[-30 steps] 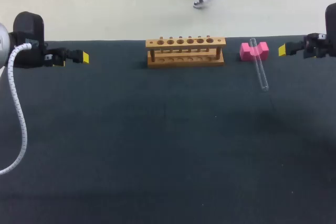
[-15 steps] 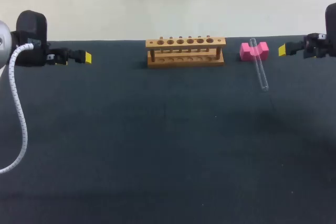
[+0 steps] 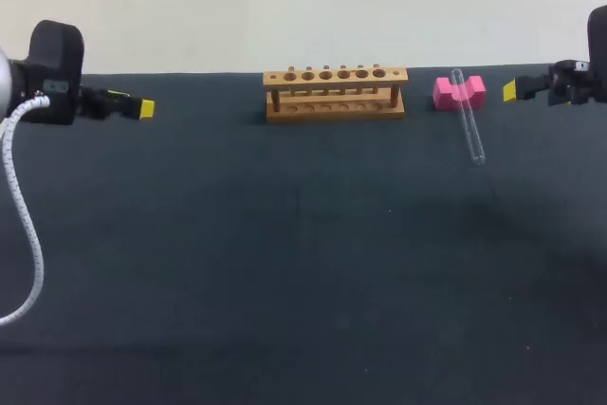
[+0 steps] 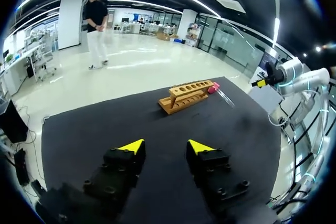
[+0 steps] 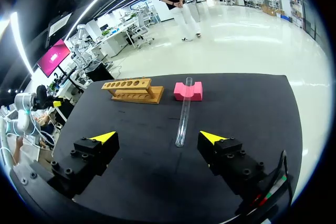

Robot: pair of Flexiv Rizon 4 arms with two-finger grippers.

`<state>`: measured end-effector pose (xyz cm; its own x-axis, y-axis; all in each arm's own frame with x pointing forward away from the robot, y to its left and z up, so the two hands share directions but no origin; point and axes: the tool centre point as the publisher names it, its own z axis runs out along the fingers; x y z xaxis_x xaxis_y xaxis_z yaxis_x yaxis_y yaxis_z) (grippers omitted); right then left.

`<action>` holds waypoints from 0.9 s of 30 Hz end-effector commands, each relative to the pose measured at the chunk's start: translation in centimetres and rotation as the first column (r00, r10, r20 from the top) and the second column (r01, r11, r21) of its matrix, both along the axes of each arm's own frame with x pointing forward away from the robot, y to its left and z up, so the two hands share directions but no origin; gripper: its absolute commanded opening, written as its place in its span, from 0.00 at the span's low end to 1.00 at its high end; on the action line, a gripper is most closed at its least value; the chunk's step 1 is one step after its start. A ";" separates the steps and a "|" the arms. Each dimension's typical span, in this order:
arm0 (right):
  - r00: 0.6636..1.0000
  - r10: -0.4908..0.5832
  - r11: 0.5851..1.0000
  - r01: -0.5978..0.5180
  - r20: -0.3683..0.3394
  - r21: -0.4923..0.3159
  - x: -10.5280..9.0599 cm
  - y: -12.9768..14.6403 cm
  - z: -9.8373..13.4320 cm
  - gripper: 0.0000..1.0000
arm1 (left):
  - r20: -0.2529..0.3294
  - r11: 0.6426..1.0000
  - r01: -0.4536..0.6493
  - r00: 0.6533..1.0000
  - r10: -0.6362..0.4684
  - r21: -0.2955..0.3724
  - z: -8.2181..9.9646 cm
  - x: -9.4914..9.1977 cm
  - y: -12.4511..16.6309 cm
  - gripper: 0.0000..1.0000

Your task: Grasp the test tube, adjust it, and insert it.

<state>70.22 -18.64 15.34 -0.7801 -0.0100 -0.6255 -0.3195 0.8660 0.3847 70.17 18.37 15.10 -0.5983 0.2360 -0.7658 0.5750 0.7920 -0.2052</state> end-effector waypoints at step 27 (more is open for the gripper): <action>1.000 0.001 1.000 -0.001 0.001 0.000 0.0 0.0 0.0 1.00 | 0.278 0.934 0.339 0.913 -0.299 -0.108 -3.6 6.1 0.1 0.78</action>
<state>70.22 -18.63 15.34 -0.7801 -0.0100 -0.6255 -0.3196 0.8660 0.3847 75.39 18.50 12.10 -0.3560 0.3410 -0.8701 0.8135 0.5712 -0.1090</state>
